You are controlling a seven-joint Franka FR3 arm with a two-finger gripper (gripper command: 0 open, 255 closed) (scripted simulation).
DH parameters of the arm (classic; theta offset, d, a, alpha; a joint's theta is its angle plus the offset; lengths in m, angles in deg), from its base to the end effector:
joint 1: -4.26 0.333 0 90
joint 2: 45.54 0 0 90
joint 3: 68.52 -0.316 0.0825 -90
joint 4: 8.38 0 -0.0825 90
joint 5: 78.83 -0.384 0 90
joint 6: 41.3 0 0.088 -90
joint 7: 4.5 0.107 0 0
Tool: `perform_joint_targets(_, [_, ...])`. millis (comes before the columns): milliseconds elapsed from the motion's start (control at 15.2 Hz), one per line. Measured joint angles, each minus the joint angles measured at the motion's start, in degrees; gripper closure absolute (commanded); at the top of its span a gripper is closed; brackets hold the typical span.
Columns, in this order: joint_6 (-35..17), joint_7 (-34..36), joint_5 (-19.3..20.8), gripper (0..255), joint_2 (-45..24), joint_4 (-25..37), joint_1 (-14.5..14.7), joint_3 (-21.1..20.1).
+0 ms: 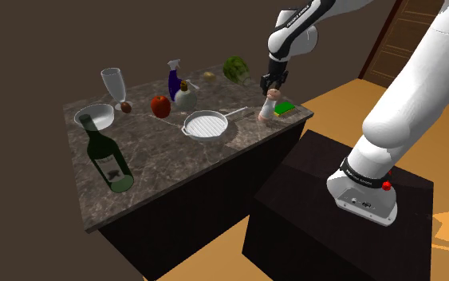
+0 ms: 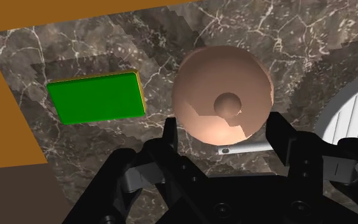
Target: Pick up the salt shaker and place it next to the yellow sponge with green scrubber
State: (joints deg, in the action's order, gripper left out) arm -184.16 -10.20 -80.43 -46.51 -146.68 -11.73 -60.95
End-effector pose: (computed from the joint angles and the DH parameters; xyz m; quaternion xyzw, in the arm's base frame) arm 0.4541 -0.1982 0.3092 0.9856 -0.1658 0.0323 0.0005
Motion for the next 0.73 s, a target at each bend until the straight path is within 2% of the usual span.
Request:
perform_joint_targets(528, [-2.15, -0.35, -0.43, 255, -1.54, -0.61, -0.01, -0.03])
perform_joint_targets(594, [-2.15, -0.36, -0.43, 0, -1.54, -0.61, -0.01, -0.03])
perform_joint_targets(726, [-2.16, -0.36, -0.43, 0, -1.54, -0.60, -0.01, -0.02])
